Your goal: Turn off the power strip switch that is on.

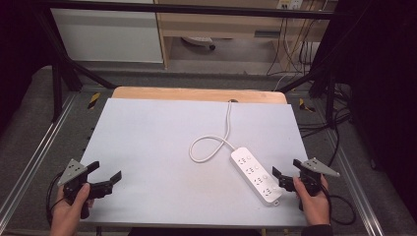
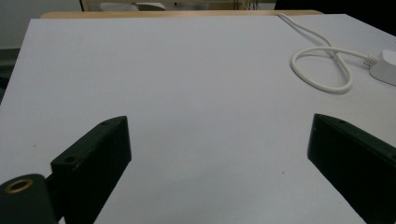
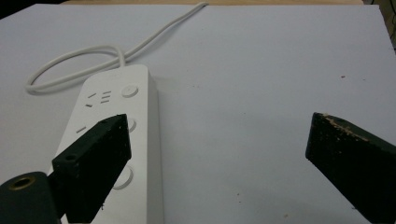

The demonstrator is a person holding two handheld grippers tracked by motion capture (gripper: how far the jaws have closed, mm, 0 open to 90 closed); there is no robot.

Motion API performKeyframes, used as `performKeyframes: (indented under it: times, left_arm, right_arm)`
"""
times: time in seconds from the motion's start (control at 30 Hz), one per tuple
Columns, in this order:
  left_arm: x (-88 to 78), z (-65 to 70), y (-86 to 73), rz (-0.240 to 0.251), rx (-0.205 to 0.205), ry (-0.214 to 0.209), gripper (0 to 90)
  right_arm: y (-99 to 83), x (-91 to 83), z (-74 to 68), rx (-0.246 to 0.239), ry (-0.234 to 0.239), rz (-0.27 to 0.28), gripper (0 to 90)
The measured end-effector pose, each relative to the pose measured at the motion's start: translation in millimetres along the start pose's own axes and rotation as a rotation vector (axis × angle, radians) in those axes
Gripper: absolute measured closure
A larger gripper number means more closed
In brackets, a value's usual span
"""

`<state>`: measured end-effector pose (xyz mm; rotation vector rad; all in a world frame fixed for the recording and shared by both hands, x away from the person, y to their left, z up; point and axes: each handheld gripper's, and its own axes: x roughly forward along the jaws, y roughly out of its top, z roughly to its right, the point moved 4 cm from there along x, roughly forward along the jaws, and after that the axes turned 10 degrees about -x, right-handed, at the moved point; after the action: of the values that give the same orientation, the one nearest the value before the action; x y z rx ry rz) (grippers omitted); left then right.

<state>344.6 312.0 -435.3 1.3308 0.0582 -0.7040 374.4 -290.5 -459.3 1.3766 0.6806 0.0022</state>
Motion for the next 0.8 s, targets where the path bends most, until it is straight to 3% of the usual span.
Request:
performKeyframes:
  times: [0.5,0.8]
  left_arm:
    - [0.3,1.2,0.1,-0.001,0.010,-0.005,5.8]
    - [1.6,1.9,-0.4,-0.006,0.010,-0.009,5.8]
  right_arm:
    - [8.5,-8.8,-2.1,-0.021,-0.003,0.005,4.5]
    - [16.9,-15.4,-3.3,-0.004,-0.001,0.019,2.9]
